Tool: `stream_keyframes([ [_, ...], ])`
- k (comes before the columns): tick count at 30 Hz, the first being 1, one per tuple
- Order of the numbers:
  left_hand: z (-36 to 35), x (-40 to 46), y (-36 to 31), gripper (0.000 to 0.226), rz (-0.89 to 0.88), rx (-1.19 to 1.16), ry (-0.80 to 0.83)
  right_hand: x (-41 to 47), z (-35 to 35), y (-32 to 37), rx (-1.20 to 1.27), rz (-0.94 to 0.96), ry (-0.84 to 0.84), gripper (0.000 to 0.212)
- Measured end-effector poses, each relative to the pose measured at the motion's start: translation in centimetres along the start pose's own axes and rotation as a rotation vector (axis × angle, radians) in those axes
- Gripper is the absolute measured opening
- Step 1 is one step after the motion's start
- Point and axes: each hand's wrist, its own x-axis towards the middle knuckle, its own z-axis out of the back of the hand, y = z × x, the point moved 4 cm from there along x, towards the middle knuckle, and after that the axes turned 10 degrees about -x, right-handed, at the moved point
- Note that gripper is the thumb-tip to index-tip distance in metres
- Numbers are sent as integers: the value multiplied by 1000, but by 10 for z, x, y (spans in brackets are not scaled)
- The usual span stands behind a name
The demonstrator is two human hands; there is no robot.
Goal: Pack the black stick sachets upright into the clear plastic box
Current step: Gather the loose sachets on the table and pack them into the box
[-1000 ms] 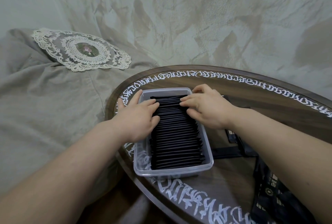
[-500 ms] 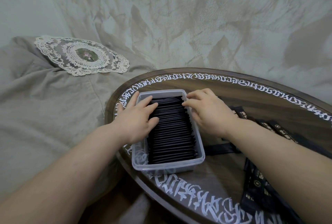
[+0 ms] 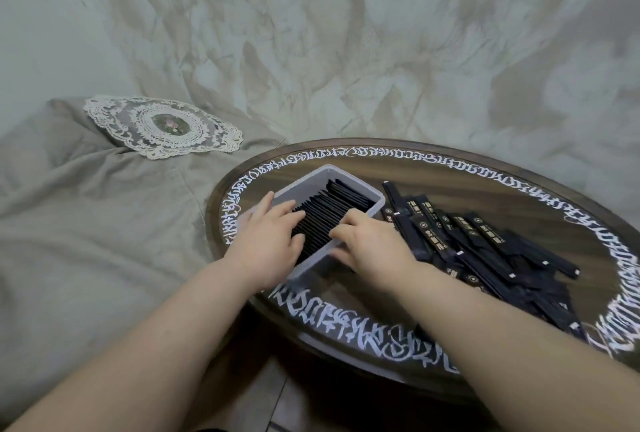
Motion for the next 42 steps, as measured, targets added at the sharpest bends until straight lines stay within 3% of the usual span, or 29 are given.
stream_keyframes([
  [4, -3, -13, -16, 45, -77, -13, -48, -10, 0, 13, 211, -19, -37, 34],
  [9, -9, -22, -50, 38, -195, -70, -138, -53, 16, -30, 119, -107, -25, 34],
  [15, -56, -14, -91, 48, -178, -157, 42, -126, 22, -103, -35, -504, 141, 44],
  [20, -96, -7, -104, 68, -59, -107, 161, -150, 11, -124, -28, -674, 302, 82],
  [24, -113, -5, -101, 74, 75, -99, 171, -143, 0, -120, 35, -612, 398, 90],
  [31, -114, -4, -103, 76, 136, -68, 170, -130, 4, -112, 118, -447, 319, 101],
  [37, -112, -7, -103, 80, 103, -54, 197, -162, 2, -119, -13, -439, 602, 119],
  [42, -110, -13, -103, 79, 97, -53, 207, -153, -7, -114, 103, -447, 443, 100],
])
